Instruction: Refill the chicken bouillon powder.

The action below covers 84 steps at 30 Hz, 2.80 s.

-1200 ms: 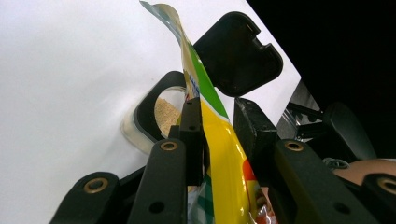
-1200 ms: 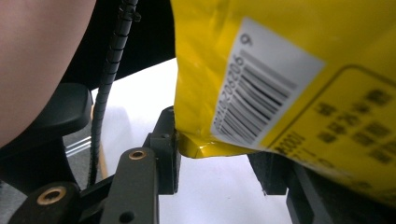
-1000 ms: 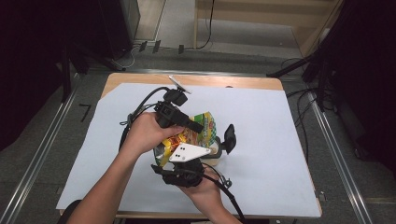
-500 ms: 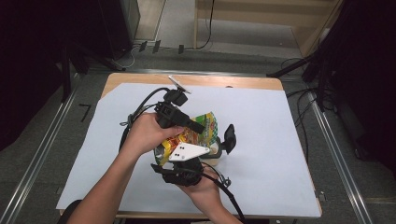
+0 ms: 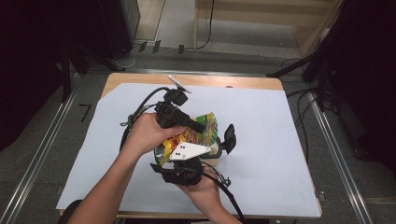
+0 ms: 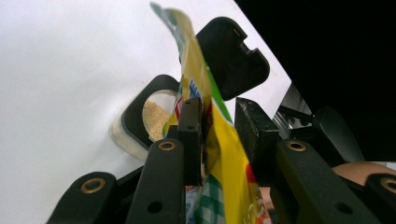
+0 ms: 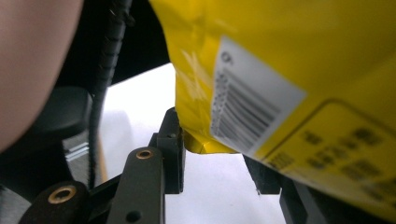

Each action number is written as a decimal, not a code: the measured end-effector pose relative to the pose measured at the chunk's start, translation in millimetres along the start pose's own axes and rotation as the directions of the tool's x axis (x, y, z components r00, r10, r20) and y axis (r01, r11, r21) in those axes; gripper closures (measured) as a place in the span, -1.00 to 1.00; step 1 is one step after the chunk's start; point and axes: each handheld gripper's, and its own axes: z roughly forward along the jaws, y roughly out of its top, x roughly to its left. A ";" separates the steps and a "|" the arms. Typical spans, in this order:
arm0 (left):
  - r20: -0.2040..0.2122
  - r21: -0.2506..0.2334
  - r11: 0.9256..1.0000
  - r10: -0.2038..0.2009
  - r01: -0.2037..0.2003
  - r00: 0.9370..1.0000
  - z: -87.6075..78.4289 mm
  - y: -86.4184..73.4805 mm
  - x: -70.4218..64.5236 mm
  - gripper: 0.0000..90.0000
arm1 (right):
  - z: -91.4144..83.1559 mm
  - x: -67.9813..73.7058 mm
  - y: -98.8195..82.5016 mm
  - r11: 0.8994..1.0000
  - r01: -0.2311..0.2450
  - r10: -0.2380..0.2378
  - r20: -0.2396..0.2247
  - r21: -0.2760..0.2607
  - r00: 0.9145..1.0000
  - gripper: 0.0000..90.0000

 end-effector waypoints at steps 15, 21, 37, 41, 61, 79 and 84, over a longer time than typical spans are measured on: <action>-0.007 -0.028 1.000 0.007 -0.007 1.000 -2.4 0.7 1.5 0.59 | -2.2 -3.1 3.3 1.000 0.005 -0.005 0.003 0.006 1.000 0.39; -0.009 -0.051 0.999 0.018 -0.019 1.000 -4.6 0.5 0.7 0.58 | -3.8 -5.8 3.7 1.000 0.019 -0.020 0.019 0.012 1.000 0.38; -0.027 -0.081 0.996 0.020 -0.022 0.999 -6.8 0.5 0.7 0.58 | -5.9 -10.2 3.5 1.000 -0.006 0.006 0.040 0.000 0.999 0.36; -0.026 -0.081 0.997 0.020 -0.022 0.999 -6.6 0.4 1.3 0.58 | -5.8 -10.1 3.6 1.000 -0.009 0.009 0.040 0.001 0.999 0.36; -0.015 -0.092 0.996 0.009 -0.010 1.000 -7.6 1.1 3.1 0.57 | -8.1 -7.9 7.2 1.000 -0.020 0.020 0.025 0.005 0.999 0.36; -0.035 -0.092 0.996 0.014 -0.017 0.999 -10.0 0.2 3.7 0.58 | -7.1 -8.2 7.8 1.000 0.001 -0.002 0.021 0.030 1.000 0.34; -0.034 -0.092 0.996 0.016 -0.019 0.999 -9.9 0.2 4.4 0.60 | -7.1 -8.4 6.6 1.000 0.007 -0.008 0.027 0.029 1.000 0.36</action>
